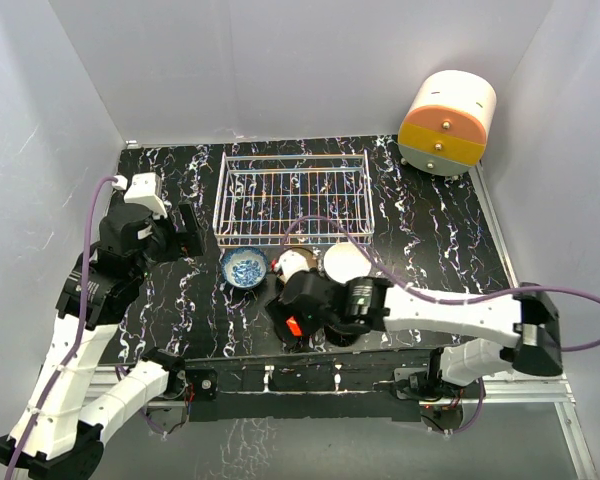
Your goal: Load the bowls into the dish rack
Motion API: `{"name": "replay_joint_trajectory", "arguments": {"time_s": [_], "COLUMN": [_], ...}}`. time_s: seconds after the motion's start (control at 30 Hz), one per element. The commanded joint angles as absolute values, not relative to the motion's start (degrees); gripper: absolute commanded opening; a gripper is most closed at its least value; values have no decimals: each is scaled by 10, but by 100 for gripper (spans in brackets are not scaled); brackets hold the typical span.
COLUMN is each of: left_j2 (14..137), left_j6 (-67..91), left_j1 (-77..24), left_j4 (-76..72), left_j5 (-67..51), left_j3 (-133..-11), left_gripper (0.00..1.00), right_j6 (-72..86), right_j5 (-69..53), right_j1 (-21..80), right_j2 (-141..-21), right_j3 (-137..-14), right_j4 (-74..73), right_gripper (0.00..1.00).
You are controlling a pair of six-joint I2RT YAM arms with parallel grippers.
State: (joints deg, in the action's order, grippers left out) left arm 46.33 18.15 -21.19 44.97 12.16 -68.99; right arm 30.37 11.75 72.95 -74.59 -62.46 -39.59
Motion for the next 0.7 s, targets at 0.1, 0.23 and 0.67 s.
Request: {"name": "replay_joint_trajectory", "arguments": {"time_s": [0.1,0.23,0.67], "left_j2": [446,439,422], "left_j6": [181,180,176], "left_j1": [-214,-214,-214], "left_j4": [476,484,504], "left_j5": [141,145,154], "left_j3": [-695,-699,-688], "left_gripper": [97,97,97], "right_j6": [306,287,240], "right_j5": [192,190,210], "right_j1": [767,768,768], "right_j2": [-845,-884,-966], "right_j3": [-654,-659,-665], "right_j4": [-344,-324,-276], "right_gripper": [88,83,45]}}
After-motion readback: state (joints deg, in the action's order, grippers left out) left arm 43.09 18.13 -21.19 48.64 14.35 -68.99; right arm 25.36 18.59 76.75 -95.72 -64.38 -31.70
